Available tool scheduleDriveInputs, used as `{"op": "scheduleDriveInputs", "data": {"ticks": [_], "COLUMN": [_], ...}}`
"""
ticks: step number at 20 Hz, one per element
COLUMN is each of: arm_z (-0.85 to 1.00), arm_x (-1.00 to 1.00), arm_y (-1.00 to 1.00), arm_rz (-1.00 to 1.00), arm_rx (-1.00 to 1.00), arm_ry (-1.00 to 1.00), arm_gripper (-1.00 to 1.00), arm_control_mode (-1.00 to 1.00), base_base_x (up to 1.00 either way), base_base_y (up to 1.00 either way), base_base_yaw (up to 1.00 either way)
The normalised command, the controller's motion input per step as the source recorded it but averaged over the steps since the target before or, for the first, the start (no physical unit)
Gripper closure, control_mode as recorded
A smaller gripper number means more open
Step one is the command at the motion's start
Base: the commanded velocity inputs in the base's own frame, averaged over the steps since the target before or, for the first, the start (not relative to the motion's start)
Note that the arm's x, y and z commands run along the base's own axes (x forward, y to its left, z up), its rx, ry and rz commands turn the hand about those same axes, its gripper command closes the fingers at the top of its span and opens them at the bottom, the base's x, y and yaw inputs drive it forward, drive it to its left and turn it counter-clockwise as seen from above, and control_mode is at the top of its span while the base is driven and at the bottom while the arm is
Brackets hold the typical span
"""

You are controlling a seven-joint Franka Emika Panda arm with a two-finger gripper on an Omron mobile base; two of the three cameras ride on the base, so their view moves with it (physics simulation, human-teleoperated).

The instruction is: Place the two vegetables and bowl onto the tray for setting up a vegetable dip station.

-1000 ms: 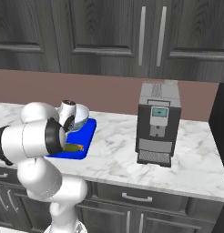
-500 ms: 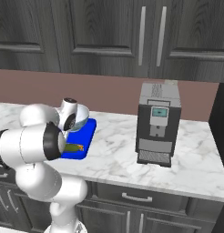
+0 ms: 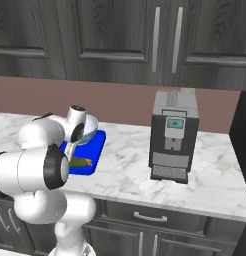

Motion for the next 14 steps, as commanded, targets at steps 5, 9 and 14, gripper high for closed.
{"op": "scheduleDriveInputs", "data": {"ticks": [5,9,14], "arm_z": [0.19,0.19,0.18], "arm_x": [-0.3,-0.35,-0.38], "arm_y": [-0.02,-0.03,-0.05], "arm_rz": [-0.02,0.0,0.0], "arm_rx": [0.0,0.0,0.0], "arm_ry": [0.11,0.1,0.03], "arm_gripper": [-1.0,-1.0,-1.0], "arm_control_mode": [-1.0,-1.0,-1.0], "base_base_x": [0.0,0.0,0.0], "base_base_y": [0.0,0.0,0.0], "base_base_yaw": [0.0,0.0,0.0]}}
